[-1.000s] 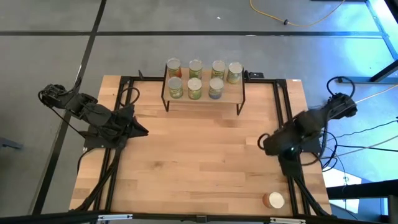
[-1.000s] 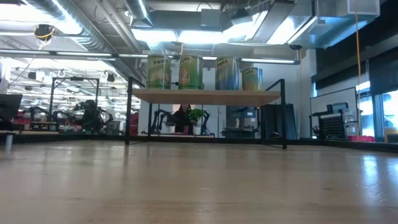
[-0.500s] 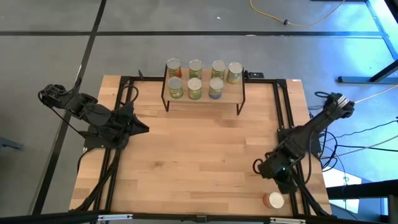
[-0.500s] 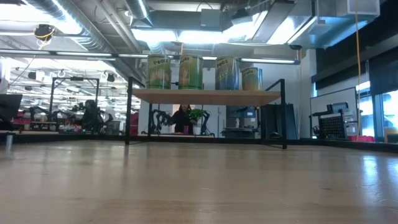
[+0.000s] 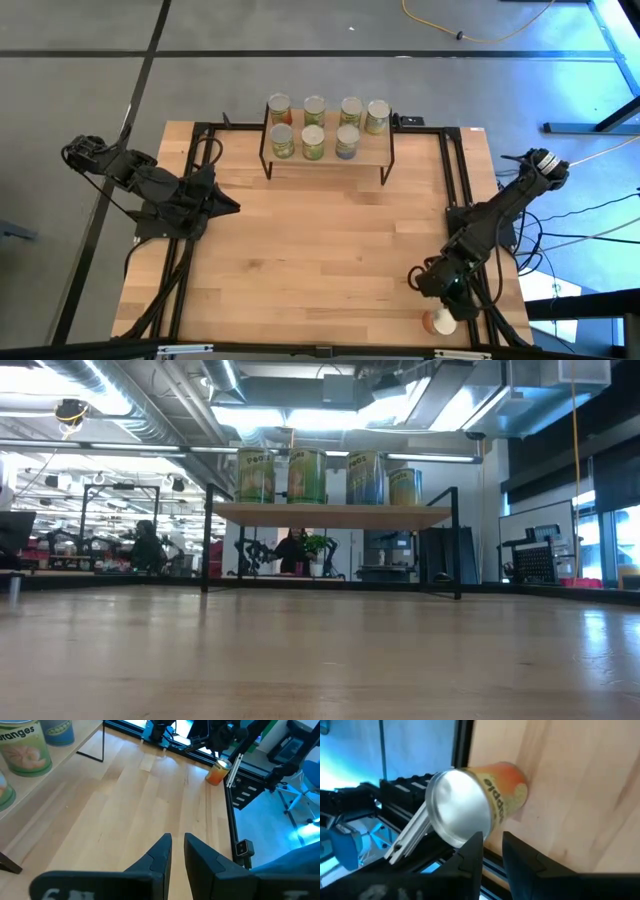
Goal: Pick and place cans onto a shelf
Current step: Put the canned pineapples on the shelf
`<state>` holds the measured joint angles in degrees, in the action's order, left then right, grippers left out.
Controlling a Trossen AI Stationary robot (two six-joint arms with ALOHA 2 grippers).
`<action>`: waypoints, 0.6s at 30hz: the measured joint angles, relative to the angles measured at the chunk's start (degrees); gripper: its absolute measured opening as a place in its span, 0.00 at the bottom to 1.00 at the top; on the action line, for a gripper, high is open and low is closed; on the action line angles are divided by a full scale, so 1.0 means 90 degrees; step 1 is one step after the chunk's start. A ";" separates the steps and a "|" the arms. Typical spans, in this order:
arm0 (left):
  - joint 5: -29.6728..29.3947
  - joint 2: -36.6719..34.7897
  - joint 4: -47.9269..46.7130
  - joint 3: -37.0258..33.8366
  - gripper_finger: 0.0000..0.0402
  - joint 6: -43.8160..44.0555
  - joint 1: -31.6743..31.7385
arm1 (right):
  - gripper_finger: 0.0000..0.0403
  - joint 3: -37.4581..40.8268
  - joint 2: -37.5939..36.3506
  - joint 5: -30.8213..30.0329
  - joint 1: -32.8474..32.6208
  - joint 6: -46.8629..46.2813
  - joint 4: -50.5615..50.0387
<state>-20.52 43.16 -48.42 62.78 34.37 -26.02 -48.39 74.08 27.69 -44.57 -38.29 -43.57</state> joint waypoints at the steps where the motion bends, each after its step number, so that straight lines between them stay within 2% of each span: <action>1: 0.0000 0.0000 0.0000 0.0001 0.11 0.0000 0.0000 | 0.18 0.0006 0.0000 -0.0064 -0.0001 -0.0063 0.0010; 11: 0.0001 0.0000 0.0001 0.0002 0.11 0.0000 0.0000 | 0.18 0.0008 0.0036 -0.0119 -0.0047 -0.0386 0.0349; 18: 0.0001 0.0000 0.0001 0.0002 0.11 0.0000 0.0000 | 0.18 0.0008 0.0391 -0.0135 -0.0047 -0.0366 0.0352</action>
<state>-20.51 43.16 -48.42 62.80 34.37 -26.02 -48.31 77.60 26.47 -44.99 -41.58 -40.40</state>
